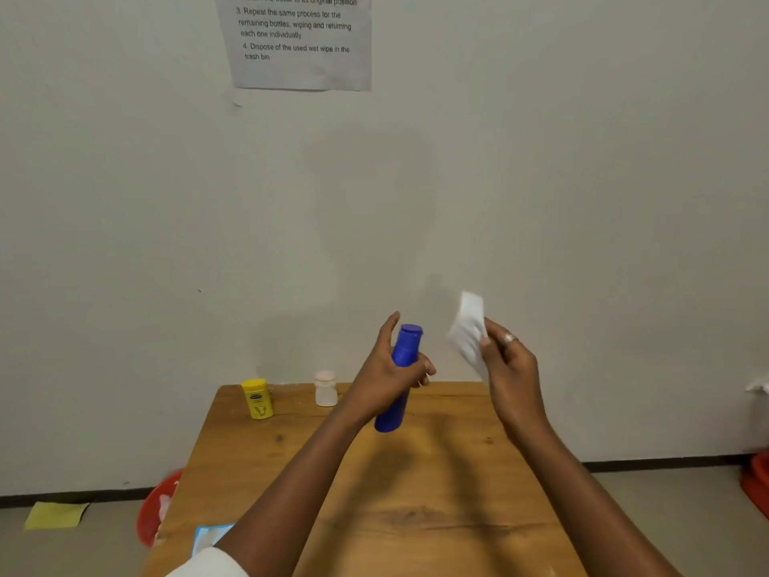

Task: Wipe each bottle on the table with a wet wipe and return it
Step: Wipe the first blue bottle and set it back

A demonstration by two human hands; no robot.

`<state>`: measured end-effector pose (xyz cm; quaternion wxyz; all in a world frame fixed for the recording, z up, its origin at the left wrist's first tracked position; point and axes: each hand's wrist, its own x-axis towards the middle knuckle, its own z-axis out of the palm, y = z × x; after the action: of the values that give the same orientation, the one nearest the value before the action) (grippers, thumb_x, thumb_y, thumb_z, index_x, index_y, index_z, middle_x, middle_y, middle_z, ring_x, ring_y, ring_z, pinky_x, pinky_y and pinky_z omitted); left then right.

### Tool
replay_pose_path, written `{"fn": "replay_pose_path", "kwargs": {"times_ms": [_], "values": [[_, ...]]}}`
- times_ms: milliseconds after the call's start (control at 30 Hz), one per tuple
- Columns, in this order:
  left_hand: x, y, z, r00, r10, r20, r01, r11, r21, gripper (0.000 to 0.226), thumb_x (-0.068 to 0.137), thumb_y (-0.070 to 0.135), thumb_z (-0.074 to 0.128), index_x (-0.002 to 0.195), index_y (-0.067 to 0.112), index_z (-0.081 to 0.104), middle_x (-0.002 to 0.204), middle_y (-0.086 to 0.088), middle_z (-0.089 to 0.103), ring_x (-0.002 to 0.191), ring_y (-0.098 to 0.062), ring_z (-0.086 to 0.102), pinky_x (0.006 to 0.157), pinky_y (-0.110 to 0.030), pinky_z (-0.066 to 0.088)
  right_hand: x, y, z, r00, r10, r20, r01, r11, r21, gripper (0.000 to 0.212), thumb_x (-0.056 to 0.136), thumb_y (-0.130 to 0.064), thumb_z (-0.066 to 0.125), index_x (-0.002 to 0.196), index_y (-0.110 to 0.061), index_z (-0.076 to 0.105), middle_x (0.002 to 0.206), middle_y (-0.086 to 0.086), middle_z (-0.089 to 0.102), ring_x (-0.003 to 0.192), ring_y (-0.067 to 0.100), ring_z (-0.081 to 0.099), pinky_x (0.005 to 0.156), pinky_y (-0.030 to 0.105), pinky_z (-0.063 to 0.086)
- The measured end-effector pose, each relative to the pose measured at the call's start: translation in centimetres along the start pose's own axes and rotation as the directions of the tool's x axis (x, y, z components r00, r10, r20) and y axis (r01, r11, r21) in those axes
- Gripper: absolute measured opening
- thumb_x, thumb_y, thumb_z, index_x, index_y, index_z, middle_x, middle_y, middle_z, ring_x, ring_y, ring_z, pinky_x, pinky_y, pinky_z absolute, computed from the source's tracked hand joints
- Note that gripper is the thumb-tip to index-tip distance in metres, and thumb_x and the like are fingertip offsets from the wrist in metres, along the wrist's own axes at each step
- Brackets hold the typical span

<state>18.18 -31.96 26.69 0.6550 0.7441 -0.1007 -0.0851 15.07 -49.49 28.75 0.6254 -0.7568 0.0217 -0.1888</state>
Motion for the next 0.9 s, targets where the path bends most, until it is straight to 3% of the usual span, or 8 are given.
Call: {"fn": "replay_pose_path", "kwargs": {"times_ms": [100,200,267,333,467,567,700,900], "values": [[-0.2,0.5,0.8,0.982,-0.052,0.181,0.039,0.997,0.073,0.102,0.085,0.014,0.067,0.150,0.037,-0.008,0.084,0.005,0.075,0.076,-0.014,0.071,0.070,-0.026,0.056,1.1,-1.8,0.9,0.897,-0.316,0.308,0.400,0.878,-0.263,0.035,0.099,-0.009,0.044,0.134,-0.013,0.052,0.122,-0.001,0.061,0.104,0.005,0.059,0.087,0.013,0.049],[-0.3,1.2,1.2,0.978,-0.018,0.206,-0.020,0.983,0.181,0.038,0.086,0.003,0.060,0.123,0.010,0.052,0.078,0.000,0.071,0.070,-0.011,0.069,0.080,-0.040,0.060,1.3,-1.6,1.7,0.678,-0.444,0.586,0.716,0.581,-0.388,0.033,0.097,-0.015,0.045,0.127,-0.016,0.059,0.121,0.001,0.063,0.108,0.009,0.058,0.089,0.025,0.051],[-0.6,1.2,1.0,0.972,-0.044,0.232,0.003,0.985,0.175,0.012,0.088,0.001,0.057,0.097,0.005,0.063,0.077,-0.001,0.070,0.070,-0.010,0.068,0.086,-0.042,0.059,1.5,-1.5,1.8,0.599,-0.470,0.648,0.787,0.493,-0.370,0.028,0.096,-0.020,0.048,0.119,-0.013,0.064,0.119,0.001,0.062,0.109,0.011,0.056,0.088,0.027,0.051],[-1.1,1.4,0.8,0.959,-0.044,0.281,0.020,0.996,0.090,0.011,0.088,0.002,0.056,0.097,0.005,0.062,0.078,-0.002,0.071,0.071,-0.012,0.068,0.081,-0.035,0.059,1.8,-1.3,1.8,0.616,-0.449,0.647,0.756,0.566,-0.327,0.025,0.095,-0.022,0.052,0.115,-0.013,0.065,0.115,0.000,0.060,0.106,0.005,0.055,0.087,0.023,0.049],[-1.0,1.6,0.1,0.941,-0.020,0.338,0.055,0.994,-0.093,0.023,0.089,0.007,0.063,0.112,0.007,0.059,0.091,-0.010,0.073,0.085,-0.027,0.072,0.082,-0.039,0.059,2.0,-1.3,2.1,0.798,-0.313,0.516,0.479,0.848,-0.226,0.013,0.089,-0.017,0.065,0.100,-0.014,0.070,0.097,-0.004,0.066,0.091,0.005,0.063,0.078,0.019,0.052],[-0.7,1.0,-1.1,0.847,-0.100,0.523,0.194,0.973,-0.127,0.037,0.091,0.022,0.065,0.124,0.012,0.053,0.108,-0.020,0.068,0.097,-0.037,0.067,0.086,-0.046,0.054,2.1,-1.5,2.1,0.836,-0.313,0.450,0.432,0.881,-0.191,0.007,0.086,-0.014,0.068,0.093,-0.013,0.071,0.091,-0.004,0.067,0.086,0.010,0.065,0.073,0.019,0.052],[-0.6,-0.3,-2.5,0.740,-0.210,0.639,0.382,0.913,-0.142,0.056,0.093,0.047,0.054,0.129,0.004,0.049,0.095,-0.009,0.064,0.079,-0.020,0.061,0.074,-0.033,0.054,2.3,-1.1,1.5,0.838,-0.338,0.428,0.450,0.872,-0.194,0.009,0.087,-0.014,0.067,0.095,-0.010,0.069,0.091,-0.003,0.066,0.086,0.009,0.063,0.074,0.016,0.051],[-0.1,-0.1,-1.3,0.949,-0.179,0.260,0.075,0.928,0.365,0.054,0.084,0.049,0.068,0.128,0.023,0.050,0.109,-0.002,0.061,0.088,-0.015,0.062,0.084,-0.030,0.052,3.2,-0.1,0.5,0.899,-0.025,0.437,0.198,0.913,-0.356,0.011,0.090,-0.024,0.063,0.097,-0.018,0.070,0.092,-0.003,0.071,0.086,0.009,0.064,0.076,0.021,0.049]]}}
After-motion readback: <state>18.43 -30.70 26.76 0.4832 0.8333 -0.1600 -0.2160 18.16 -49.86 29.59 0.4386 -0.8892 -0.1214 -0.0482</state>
